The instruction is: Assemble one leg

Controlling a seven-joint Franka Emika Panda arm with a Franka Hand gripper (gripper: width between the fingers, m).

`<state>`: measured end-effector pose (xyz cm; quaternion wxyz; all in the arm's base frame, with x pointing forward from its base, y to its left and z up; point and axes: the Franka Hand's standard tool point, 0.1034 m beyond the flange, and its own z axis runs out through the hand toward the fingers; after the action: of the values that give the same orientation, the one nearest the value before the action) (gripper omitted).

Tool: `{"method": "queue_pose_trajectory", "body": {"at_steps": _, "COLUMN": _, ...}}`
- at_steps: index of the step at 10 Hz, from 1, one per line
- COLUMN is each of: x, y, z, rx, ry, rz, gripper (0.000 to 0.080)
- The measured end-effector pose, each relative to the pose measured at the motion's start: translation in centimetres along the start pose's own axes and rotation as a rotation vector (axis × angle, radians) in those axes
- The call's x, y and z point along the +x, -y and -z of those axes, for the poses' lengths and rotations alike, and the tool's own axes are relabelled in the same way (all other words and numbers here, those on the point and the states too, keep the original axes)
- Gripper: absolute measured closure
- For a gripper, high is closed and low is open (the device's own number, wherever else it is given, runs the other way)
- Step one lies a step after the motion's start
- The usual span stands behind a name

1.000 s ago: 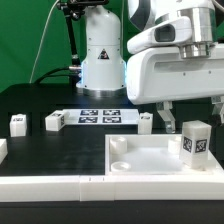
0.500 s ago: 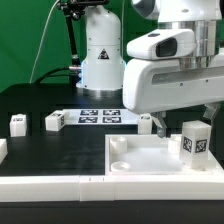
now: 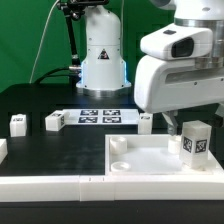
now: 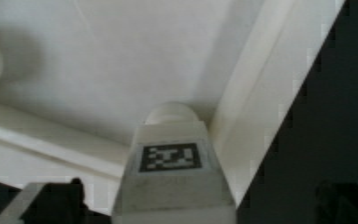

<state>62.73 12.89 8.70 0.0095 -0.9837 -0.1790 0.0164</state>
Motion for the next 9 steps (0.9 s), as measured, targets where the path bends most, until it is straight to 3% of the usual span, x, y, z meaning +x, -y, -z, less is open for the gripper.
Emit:
{"method": "queue_pose_trajectory", "body": {"at_steps": 3, "x": 0.19, "y": -0.28, "z": -0.03, "rx": -0.002, "ry": -0.011, "rz": 0.011, "gripper": 0.015}}
{"method": "queue_pose_trajectory", "body": {"at_steps": 4, "x": 0.19, "y": -0.24, "z": -0.05, "rx": -0.002, "ry": -0.011, "rz": 0.011, "gripper": 0.0239}}
{"method": "queue_pose_trajectory", "body": {"at_steps": 5, "x": 0.19, "y": -0.25, "z": -0.05, "rx": -0.002, "ry": -0.01, "rz": 0.011, "gripper": 0.0239}}
{"method": "queue_pose_trajectory", "body": {"at_steps": 6, "x": 0.2, "y": -0.28, "z": -0.04, "rx": -0.002, "ry": -0.011, "rz": 0.011, "gripper": 0.0441}}
{"method": "queue_pose_trajectory", "body": {"at_steps": 7, "x": 0.18, "y": -0.47, "z": -0.02, "rx": -0.004, "ry": -0.011, "rz": 0.009, "gripper": 0.0504}}
{"method": "queue_pose_trajectory", "body": {"at_steps": 9, "x": 0.17, "y": -0.54, "z": -0.01, "rx": -0.004, "ry": -0.011, "rz": -0.02, "gripper": 0.0504}}
